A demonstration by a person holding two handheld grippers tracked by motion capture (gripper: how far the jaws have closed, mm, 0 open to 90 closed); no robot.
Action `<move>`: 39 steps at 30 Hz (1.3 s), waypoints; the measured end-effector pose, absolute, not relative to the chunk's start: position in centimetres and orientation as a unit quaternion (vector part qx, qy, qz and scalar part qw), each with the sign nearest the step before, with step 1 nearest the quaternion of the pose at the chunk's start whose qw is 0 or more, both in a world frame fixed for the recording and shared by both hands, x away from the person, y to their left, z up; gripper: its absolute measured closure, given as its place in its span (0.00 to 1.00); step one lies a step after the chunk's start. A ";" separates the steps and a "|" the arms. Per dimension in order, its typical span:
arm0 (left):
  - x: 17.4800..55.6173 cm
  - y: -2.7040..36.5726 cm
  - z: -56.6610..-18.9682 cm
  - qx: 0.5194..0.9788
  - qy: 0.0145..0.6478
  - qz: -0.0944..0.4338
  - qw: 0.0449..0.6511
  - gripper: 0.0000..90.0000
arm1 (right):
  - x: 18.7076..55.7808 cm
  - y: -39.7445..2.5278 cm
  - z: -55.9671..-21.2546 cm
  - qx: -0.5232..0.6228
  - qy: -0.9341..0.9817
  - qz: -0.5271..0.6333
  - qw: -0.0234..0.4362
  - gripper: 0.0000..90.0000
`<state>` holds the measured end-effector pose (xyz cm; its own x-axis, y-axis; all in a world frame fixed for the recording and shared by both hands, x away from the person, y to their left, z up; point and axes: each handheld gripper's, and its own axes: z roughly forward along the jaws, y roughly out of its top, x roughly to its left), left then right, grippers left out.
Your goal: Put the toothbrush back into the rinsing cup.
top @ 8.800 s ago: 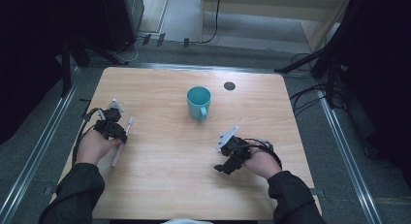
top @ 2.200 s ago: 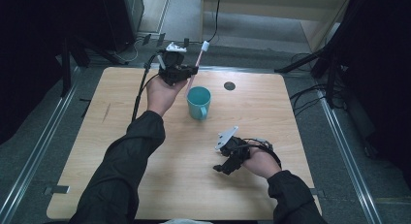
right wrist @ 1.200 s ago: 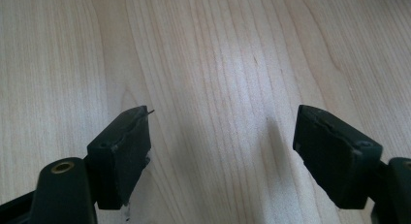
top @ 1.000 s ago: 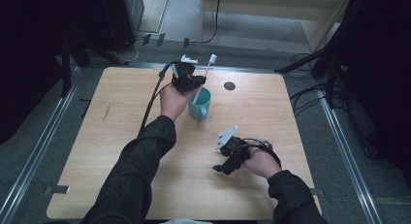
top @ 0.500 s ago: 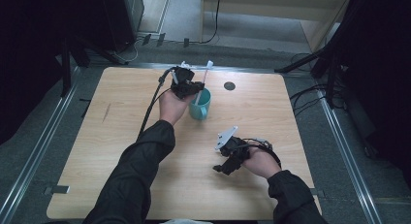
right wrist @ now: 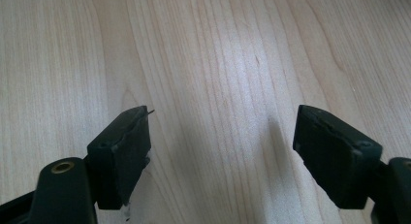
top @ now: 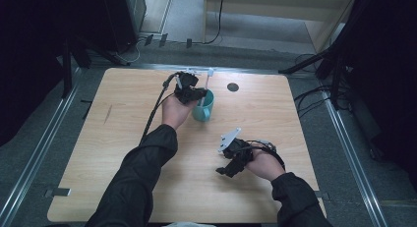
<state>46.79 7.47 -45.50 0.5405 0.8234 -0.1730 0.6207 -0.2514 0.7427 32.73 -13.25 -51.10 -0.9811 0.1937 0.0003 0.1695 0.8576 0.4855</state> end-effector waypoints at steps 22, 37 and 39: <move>47.0 7.3 -46.1 0.784 0.470 0.114 0.390 0.93 | 32.7 -13.2 -51.1 0.093 0.964 0.249 0.023 0.24; 46.8 7.9 -45.3 0.779 0.476 0.114 0.391 0.87 | 32.7 -13.2 -51.1 0.093 0.964 0.247 0.022 0.24; 46.7 7.9 -45.1 0.780 0.474 0.113 0.392 0.86 | 32.7 -13.2 -51.2 0.092 0.964 0.247 0.022 0.24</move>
